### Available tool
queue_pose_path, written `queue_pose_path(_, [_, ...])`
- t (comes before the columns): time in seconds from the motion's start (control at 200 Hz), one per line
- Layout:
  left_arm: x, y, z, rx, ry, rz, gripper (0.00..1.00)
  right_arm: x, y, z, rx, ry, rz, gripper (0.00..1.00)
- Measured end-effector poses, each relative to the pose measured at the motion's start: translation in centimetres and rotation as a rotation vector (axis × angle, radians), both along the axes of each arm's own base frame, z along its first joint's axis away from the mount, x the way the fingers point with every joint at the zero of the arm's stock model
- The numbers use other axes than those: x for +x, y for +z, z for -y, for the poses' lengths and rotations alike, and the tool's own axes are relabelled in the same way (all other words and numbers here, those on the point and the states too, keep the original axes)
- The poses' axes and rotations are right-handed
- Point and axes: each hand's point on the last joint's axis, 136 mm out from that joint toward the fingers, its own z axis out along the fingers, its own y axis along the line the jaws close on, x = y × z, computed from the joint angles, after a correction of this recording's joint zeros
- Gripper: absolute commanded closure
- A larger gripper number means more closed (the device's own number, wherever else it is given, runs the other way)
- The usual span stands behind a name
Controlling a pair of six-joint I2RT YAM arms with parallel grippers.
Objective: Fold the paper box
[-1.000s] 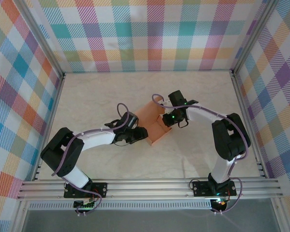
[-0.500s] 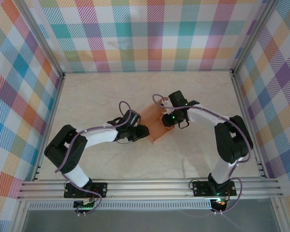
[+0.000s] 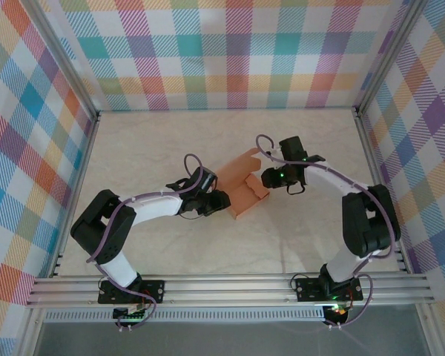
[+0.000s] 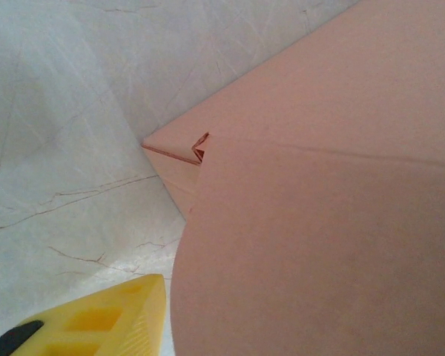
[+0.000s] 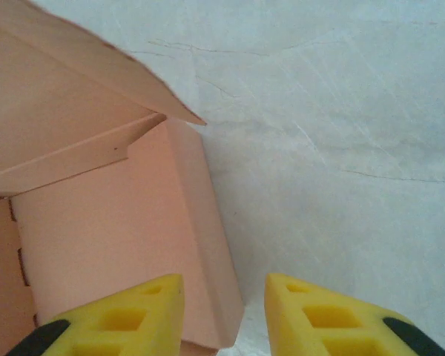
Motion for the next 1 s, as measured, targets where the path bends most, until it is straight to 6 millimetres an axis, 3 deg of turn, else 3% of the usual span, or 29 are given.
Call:
queue_pose_path(0.24, [0.0, 0.0, 0.0, 0.001, 0.0, -0.001, 0.57, -0.3, -2.8, -1.3, 0.039, 0.023, -0.104, 0.81])
queue_pose_path(0.59, [0.0, 0.0, 0.0, 0.001, 0.0, -0.001, 0.57, -0.6, -2.8, -1.8, 0.036, 0.049, -0.114, 0.87])
queue_pose_path(0.82, [0.0, 0.0, 0.0, 0.001, -0.001, -0.001, 0.57, -0.7, -2.9, -2.2, -0.094, 0.076, -0.065, 0.82])
queue_pose_path(1.0, [0.0, 0.0, 0.0, 0.001, -0.001, -0.002, 0.57, -0.4, -3.0, -2.4, -0.196, 0.095, -0.022, 0.89])
